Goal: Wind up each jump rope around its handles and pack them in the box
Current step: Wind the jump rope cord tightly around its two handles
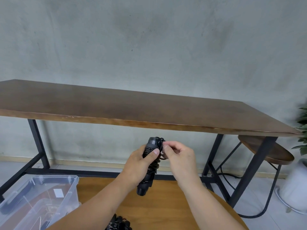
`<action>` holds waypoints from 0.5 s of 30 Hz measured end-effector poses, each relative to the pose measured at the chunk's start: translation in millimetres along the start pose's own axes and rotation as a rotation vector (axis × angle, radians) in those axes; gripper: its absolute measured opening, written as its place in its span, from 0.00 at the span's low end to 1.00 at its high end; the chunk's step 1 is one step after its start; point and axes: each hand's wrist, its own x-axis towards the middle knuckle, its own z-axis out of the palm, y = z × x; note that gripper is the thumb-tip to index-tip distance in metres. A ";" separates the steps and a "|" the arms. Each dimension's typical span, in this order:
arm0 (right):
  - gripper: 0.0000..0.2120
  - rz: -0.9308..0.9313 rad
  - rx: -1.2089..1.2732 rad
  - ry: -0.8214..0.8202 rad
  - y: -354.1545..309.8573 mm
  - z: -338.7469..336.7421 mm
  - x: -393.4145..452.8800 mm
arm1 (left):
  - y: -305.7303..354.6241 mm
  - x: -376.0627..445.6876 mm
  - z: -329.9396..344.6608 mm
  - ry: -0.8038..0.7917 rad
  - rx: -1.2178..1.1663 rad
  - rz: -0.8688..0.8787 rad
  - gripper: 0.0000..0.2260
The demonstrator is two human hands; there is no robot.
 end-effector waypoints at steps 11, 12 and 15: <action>0.11 -0.013 -0.168 0.018 -9.0 -9.0 6.2 | 2.8 -3.4 4.3 -0.048 -0.059 -0.005 0.11; 0.11 0.006 -0.167 0.014 -10.7 -9.6 7.4 | 2.4 -3.3 4.9 -0.053 -0.046 0.002 0.10; 0.10 0.071 -0.130 -0.012 -15.0 -12.3 11.4 | -0.3 -3.3 5.1 -0.065 -0.011 0.024 0.09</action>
